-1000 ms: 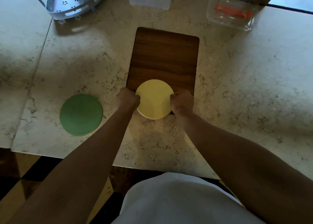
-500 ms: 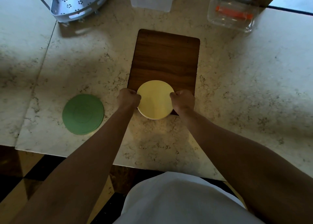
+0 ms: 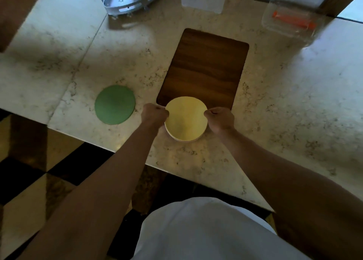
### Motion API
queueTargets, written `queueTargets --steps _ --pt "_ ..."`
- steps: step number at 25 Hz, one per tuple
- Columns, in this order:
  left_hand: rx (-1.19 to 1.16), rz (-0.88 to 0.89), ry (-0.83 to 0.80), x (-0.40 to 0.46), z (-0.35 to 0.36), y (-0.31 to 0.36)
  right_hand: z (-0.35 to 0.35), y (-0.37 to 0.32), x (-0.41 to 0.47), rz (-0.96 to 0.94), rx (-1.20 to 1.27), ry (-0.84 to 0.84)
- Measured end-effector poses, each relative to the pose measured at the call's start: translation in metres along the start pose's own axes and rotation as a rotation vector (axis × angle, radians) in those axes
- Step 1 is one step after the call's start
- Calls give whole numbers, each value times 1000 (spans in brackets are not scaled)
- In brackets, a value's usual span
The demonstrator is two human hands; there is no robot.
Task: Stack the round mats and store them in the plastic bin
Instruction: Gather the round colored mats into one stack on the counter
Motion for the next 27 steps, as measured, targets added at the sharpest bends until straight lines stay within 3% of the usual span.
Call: queueTargets --steps 6,17,27 --pt "-40 -5 21 4 -28 -25 31 -14 -14 -26 -14 -33" --pt "-89 28 -128 102 -158 -59 166 -81 -38 114 89 73" --pt "-112 3 -164 162 -235 -79 254 -120 -44 91 73 97"
Point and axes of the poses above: each hand's wrist, its own x-axis towards the middle knuckle, its own z-axis out of the palm, y = z × x, the point moved 2 cm from there along x, towards the middle knuckle, and after that the axes turned 8 degrees about x, right-handed, at the moved point
